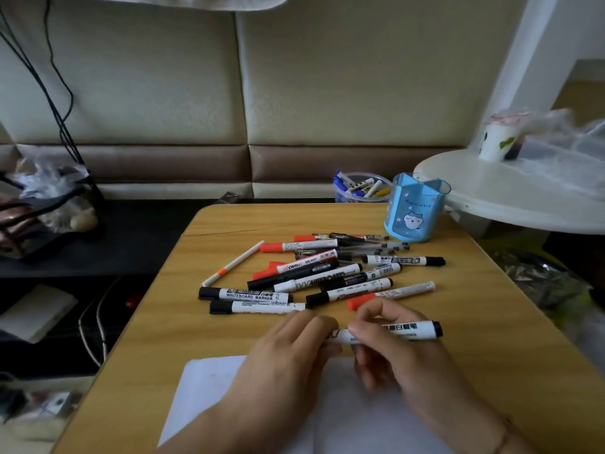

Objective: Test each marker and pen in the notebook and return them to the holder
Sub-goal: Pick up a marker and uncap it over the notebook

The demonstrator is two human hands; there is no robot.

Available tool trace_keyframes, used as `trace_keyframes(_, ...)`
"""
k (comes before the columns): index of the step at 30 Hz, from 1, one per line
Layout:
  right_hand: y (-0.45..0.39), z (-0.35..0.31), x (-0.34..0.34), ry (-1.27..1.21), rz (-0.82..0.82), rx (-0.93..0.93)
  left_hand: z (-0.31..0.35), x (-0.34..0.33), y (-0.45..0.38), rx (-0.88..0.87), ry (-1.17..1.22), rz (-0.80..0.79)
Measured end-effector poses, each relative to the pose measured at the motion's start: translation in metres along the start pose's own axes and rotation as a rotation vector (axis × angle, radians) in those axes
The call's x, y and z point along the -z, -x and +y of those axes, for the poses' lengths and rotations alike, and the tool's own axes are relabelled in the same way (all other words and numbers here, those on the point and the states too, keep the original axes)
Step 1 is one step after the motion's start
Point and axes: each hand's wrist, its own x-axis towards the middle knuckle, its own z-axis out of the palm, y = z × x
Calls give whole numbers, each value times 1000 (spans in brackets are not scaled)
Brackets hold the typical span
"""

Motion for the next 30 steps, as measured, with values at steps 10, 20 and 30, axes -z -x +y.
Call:
trace_keyframes(10,1,5,4,21,-140,32,1,8,9,-24,70,-139)
trace_keyframes(20,0,-2,19,53,-251,70,2,14,7,108,142,-160)
trace_keyframes(30,-5,-9,28,-230,88,55,-10,33,5,170,-244,-582)
